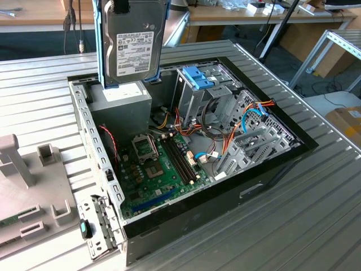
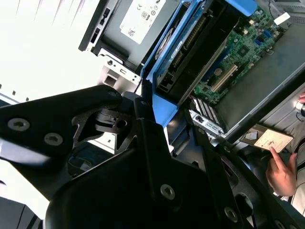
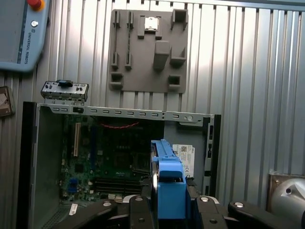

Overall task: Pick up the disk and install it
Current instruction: 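Pick up the disk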

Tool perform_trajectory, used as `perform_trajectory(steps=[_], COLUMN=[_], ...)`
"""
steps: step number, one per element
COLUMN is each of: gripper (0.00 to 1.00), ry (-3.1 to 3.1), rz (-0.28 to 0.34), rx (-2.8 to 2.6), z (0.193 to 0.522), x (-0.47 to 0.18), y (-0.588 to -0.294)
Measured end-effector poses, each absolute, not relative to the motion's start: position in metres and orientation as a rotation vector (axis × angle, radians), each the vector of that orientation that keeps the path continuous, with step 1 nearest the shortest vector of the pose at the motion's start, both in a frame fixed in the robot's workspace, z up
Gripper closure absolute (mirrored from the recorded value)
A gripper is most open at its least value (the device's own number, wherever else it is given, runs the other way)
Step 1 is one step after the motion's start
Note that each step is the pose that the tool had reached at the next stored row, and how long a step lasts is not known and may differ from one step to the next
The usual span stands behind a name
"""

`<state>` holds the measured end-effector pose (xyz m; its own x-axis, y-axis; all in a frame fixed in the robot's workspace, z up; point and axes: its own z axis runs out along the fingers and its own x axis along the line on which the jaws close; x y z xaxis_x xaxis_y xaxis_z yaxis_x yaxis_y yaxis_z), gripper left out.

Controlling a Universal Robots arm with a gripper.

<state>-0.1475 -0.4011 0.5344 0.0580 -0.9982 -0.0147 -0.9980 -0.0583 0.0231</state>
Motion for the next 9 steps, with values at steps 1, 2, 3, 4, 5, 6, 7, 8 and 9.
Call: perform_trajectory(steps=[1,2,3,4,5,6,7,8,9], gripper=[0.64,0.64,0.64,0.64,0.64,0.64,0.64,0.64,0.64], ry=[-2.151,-2.151,-2.151,-2.151,-2.151,-2.151,-2.151,-2.151,-2.151], rz=[-0.042,-0.042,-0.042,-0.042,-0.042,-0.042,-0.042,-0.042,-0.042], rx=[2.28,2.28,2.28,2.28,2.28,2.28,2.28,2.28,2.28], z=[0.534,0.534,0.534,0.534,0.534,0.534,0.534,0.534,0.534], x=[-0.144,-0.14,-0.133,-0.132,-0.132,-0.132,-0.132,-0.131,-0.13], y=[-0.401,-0.401,-0.401,-0.401,-0.401,-0.401,-0.401,-0.401,-0.401])
